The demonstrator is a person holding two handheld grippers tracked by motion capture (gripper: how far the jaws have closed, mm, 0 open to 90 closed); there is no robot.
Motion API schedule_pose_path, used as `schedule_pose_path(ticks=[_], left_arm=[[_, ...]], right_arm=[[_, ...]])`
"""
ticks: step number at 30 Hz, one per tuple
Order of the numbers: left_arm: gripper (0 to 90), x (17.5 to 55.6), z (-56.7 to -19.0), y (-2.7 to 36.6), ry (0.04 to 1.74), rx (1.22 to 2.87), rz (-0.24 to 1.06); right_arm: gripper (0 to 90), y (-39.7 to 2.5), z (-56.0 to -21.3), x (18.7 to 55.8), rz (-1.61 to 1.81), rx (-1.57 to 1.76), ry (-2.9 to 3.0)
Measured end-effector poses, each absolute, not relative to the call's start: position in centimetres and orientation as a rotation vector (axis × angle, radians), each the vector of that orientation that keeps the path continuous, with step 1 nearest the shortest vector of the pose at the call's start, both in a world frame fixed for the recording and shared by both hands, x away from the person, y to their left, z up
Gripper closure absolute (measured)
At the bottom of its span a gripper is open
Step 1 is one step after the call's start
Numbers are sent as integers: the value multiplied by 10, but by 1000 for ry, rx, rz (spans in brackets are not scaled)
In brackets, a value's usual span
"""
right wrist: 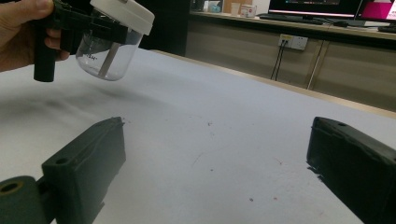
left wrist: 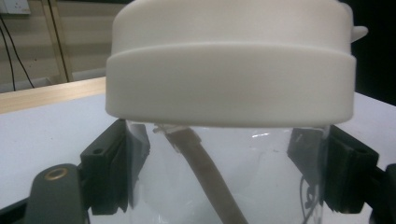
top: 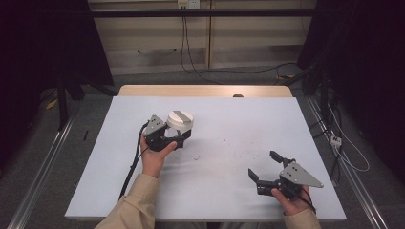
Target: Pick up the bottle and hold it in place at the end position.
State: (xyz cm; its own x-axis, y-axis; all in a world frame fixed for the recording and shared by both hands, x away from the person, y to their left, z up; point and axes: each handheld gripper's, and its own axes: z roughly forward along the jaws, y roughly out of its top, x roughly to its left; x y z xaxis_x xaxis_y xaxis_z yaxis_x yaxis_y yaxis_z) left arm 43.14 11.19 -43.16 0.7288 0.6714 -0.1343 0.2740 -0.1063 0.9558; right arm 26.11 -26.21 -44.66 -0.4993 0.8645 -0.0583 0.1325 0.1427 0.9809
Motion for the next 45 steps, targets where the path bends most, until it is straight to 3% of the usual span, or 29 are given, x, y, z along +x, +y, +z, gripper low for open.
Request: schedule_pose_path(ticks=[45], left_arm=[[186, 456, -434, 53, 681, 1743, 329]], right_arm=[[44, -266, -448, 259, 1410, 981, 1750]])
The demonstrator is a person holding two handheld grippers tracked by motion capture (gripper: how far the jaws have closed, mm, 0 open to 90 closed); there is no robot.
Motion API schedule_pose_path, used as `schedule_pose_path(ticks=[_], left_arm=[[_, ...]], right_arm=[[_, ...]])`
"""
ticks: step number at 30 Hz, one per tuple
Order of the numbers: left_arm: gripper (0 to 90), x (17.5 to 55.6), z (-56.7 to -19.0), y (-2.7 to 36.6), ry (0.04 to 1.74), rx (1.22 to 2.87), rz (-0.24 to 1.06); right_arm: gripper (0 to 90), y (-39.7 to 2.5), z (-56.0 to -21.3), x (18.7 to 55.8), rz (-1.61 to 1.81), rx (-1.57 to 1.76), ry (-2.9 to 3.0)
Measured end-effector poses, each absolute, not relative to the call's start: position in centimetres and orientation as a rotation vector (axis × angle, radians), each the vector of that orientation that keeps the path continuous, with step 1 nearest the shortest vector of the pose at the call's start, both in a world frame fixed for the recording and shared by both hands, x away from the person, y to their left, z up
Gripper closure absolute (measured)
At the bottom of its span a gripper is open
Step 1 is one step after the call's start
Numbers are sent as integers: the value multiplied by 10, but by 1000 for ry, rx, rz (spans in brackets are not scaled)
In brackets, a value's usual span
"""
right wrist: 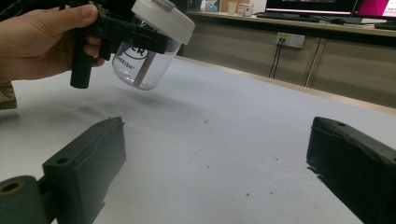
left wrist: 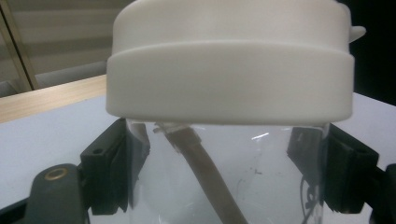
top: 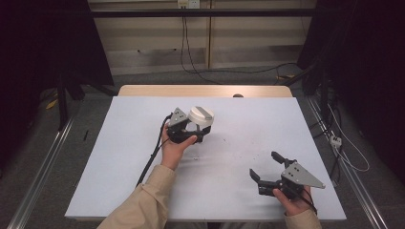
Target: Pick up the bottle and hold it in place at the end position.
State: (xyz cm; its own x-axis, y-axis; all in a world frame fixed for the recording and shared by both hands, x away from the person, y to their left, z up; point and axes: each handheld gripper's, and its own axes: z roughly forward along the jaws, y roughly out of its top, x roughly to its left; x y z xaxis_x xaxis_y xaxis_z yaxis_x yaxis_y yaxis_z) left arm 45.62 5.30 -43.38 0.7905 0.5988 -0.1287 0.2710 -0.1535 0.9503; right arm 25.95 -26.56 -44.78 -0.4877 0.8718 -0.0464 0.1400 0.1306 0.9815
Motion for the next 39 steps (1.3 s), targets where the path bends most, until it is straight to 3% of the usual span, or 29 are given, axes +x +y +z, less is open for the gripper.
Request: schedule_pose_path(ticks=[39], left_arm=[[186, 468, -448, 27, 661, 1792, 334]], right_arm=[[46, -268, -450, 260, 1410, 1009, 1742]])
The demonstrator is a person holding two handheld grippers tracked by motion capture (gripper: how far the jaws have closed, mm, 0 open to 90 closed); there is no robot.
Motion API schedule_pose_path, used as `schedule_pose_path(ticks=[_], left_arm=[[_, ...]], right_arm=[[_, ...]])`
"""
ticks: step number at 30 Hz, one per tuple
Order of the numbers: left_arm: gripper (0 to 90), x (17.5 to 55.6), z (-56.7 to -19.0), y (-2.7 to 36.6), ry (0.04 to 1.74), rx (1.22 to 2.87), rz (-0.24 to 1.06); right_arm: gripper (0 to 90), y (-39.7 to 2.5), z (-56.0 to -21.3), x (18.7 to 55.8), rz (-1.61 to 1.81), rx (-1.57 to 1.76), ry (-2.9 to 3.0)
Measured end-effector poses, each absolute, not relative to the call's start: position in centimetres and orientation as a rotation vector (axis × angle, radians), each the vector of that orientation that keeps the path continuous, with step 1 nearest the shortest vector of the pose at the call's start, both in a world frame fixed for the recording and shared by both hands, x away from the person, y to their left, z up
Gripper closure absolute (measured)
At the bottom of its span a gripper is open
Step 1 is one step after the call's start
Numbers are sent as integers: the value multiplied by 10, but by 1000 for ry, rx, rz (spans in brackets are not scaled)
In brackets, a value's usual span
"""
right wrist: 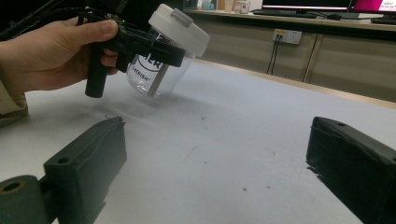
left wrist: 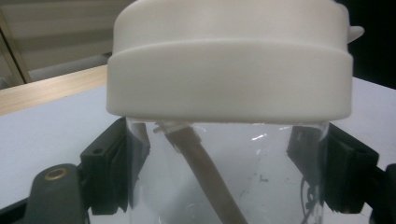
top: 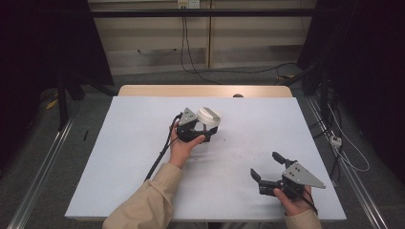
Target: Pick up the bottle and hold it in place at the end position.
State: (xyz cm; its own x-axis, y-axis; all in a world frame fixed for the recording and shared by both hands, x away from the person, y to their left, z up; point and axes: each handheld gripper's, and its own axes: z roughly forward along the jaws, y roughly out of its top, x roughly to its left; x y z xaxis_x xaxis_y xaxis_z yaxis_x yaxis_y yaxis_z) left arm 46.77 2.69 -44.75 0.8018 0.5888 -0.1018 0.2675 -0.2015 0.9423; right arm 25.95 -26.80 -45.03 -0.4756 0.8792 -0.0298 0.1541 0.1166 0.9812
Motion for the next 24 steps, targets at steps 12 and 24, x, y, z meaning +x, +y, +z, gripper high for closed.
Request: schedule_pose_path(ticks=[12, 24], left_arm=[[186, 471, -451, 8, 646, 1798, 332], [185, 472, -458, 5, 609, 1812, 338]], right_arm=[[46, -273, -451, 255, 1402, 1022, 1734], [45, -274, -451, 255, 1398, 1023, 1738]])
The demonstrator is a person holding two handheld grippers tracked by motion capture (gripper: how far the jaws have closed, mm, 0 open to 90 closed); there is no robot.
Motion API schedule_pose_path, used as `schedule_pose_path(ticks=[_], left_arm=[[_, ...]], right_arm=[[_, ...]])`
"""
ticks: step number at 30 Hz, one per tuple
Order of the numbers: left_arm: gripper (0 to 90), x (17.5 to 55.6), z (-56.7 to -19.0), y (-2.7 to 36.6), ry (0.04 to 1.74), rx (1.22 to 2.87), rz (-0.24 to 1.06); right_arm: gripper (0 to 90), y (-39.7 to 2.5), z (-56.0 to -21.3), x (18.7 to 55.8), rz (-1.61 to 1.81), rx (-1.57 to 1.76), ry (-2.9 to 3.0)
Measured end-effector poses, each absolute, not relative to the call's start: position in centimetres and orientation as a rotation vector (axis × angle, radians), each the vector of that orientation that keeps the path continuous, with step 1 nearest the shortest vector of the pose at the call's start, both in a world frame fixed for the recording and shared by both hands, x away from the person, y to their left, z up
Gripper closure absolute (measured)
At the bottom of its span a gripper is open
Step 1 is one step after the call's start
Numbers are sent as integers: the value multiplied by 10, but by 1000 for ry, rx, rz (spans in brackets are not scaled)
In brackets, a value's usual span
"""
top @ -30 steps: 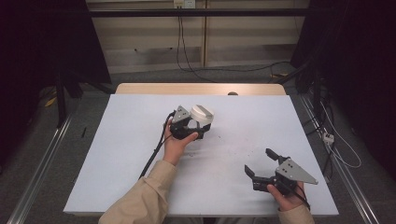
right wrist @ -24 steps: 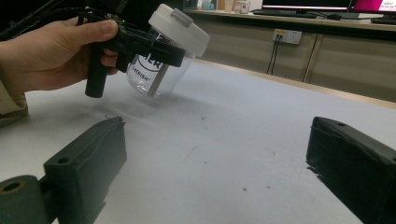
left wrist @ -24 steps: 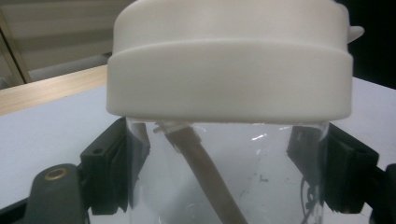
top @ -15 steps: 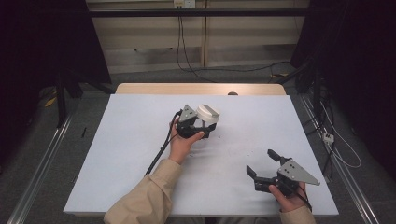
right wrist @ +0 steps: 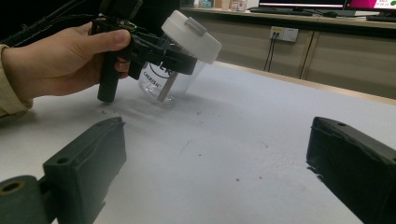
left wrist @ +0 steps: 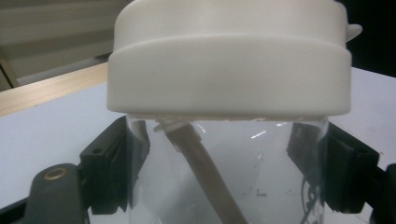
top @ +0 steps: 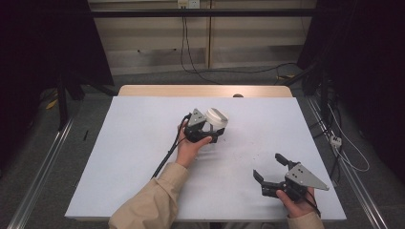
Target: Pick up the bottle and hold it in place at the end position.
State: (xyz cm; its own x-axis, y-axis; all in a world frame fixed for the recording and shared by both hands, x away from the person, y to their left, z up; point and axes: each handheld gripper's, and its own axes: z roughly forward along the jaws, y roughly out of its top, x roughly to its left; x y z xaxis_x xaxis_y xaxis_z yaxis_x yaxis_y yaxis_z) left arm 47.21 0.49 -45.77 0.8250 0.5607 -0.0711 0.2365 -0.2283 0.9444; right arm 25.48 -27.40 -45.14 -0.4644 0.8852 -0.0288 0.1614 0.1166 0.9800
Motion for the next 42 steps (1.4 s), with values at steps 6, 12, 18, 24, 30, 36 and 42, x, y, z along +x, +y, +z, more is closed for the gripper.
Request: schedule_pose_path(ticks=[6, 12, 18, 24, 30, 36, 42], left_arm=[[185, 471, -456, 5, 600, 1832, 343], [184, 468, -454, 7, 589, 1854, 352], [184, 464, -453, 13, 592, 1862, 345], [185, 457, -455, 23, 608, 1844, 341], [184, 451, -457, 29, 605, 1847, 348], [183, 444, -458, 34, 594, 1861, 363], [183, 444, -461, 36, 582, 1853, 361]], right_arm=[[45, -274, -451, 255, 1395, 1024, 1734], [45, -274, -451, 255, 1395, 1022, 1737], [45, -274, -451, 255, 1393, 1020, 1738], [46, -271, -451, 256, 1389, 1014, 1746], [45, -267, -452, 259, 1394, 1028, 1754], [45, -260, -451, 268, 1396, 1031, 1772], [46, -252, -450, 276, 1421, 1041, 1777]])
